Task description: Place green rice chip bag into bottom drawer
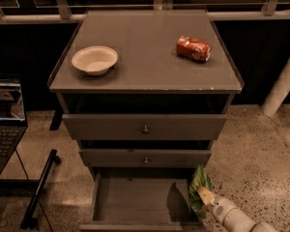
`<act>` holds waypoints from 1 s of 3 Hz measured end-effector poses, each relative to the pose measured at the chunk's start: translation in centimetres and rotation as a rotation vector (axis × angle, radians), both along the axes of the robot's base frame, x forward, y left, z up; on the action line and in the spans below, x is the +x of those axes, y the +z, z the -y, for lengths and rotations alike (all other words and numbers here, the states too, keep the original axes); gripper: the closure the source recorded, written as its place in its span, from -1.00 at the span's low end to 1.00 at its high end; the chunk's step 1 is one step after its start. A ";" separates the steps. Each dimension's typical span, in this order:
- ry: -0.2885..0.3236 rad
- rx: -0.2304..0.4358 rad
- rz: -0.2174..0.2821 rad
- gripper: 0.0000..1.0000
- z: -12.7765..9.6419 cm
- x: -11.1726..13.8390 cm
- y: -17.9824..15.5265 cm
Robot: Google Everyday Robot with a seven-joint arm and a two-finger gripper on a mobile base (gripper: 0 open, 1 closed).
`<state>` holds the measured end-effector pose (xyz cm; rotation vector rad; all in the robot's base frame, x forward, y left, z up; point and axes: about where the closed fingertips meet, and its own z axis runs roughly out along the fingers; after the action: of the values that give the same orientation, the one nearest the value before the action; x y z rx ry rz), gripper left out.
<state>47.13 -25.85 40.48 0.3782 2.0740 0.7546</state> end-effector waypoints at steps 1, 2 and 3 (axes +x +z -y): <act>0.000 0.004 -0.120 1.00 -1.4 0.7 -3.5; 0.000 0.004 -0.120 1.00 -1.4 0.7 -3.5; -0.020 0.056 -0.151 1.00 -1.1 1.7 -5.6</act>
Offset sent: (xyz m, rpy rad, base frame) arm 0.0048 0.0073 -0.0281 0.0068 0.0979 -0.0109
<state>48.85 -24.76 34.84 0.5003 2.1898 0.7941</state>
